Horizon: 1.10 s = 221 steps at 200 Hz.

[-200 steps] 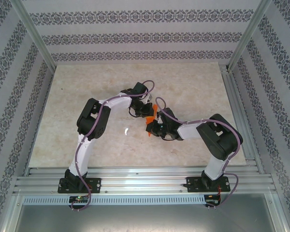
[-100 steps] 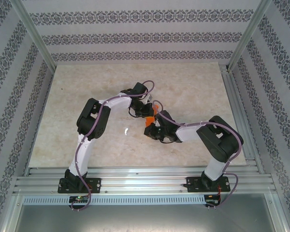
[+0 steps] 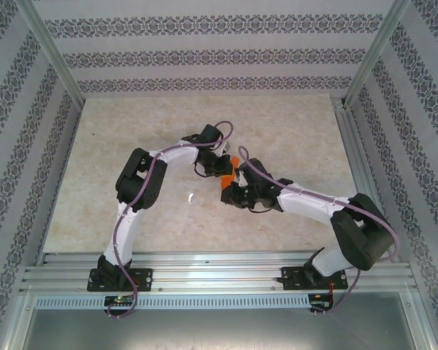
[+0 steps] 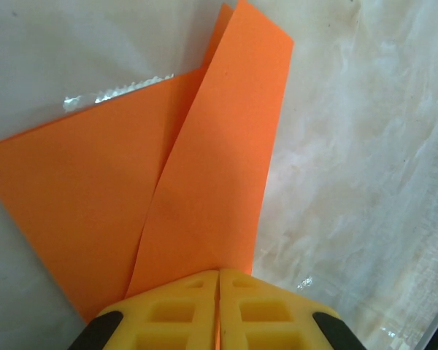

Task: Fold a paper plane with a square sheet of paper (fold left side to right side)
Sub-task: Fold the wing for the fifth time at the center of the table.

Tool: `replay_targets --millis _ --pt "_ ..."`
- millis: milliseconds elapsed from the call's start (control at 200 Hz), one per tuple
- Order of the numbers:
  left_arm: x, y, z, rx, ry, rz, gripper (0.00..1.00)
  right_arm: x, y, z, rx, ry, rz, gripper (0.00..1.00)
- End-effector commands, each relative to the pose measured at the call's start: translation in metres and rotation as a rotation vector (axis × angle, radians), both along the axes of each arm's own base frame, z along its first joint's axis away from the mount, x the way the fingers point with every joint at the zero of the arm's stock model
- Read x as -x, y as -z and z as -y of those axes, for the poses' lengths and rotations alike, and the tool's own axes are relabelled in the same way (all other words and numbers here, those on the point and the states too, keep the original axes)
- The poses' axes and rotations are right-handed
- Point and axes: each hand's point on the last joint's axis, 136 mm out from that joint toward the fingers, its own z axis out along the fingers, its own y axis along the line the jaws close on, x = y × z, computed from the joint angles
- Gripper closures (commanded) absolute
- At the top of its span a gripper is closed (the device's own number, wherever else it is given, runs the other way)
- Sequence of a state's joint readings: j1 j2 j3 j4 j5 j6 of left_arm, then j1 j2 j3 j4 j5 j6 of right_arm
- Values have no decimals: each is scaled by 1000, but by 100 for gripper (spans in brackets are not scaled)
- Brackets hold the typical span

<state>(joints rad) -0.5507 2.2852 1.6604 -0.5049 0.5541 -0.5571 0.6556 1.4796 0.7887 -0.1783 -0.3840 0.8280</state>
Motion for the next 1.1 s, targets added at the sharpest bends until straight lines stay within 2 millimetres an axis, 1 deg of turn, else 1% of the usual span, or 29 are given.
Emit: replay_targets --millis 0,80,255,345,420,470,545,699,794,869,949,994,1099 --pt "2 47 -30 -137 -47 -30 90 -14 11 10 79 -16 19 82" --pt "3 46 -30 -134 -47 -30 90 -27 20 6 86 -5 45 82" --pt "4 44 -29 -130 -44 -33 90 -53 30 -3 89 8 102 82" --pt "4 44 -30 -131 -44 -33 90 -59 37 -6 94 9 104 82" --pt "5 44 -31 -132 -47 -33 90 -57 48 -4 118 2 84 82" --pt "5 44 -30 -132 -46 -32 90 -53 57 -3 127 -7 57 83" --pt "5 44 -30 -130 -48 -36 90 -39 72 0 149 -22 4 83" --pt "4 45 -30 -129 -48 -32 90 -1 101 11 184 -45 -104 83" --pt "3 43 -30 -134 -48 -28 90 22 109 10 173 -70 -152 83" --pt "4 44 -30 -133 -47 -29 90 36 110 7 170 -99 -172 83" --pt "3 42 -29 -123 -46 -29 90 46 105 3 161 -117 -174 83" --pt "3 41 -28 -121 -46 -28 90 48 101 2 156 -124 -170 83" --pt "3 34 -26 -105 -40 -22 88 48 85 -1 137 -144 -140 83"
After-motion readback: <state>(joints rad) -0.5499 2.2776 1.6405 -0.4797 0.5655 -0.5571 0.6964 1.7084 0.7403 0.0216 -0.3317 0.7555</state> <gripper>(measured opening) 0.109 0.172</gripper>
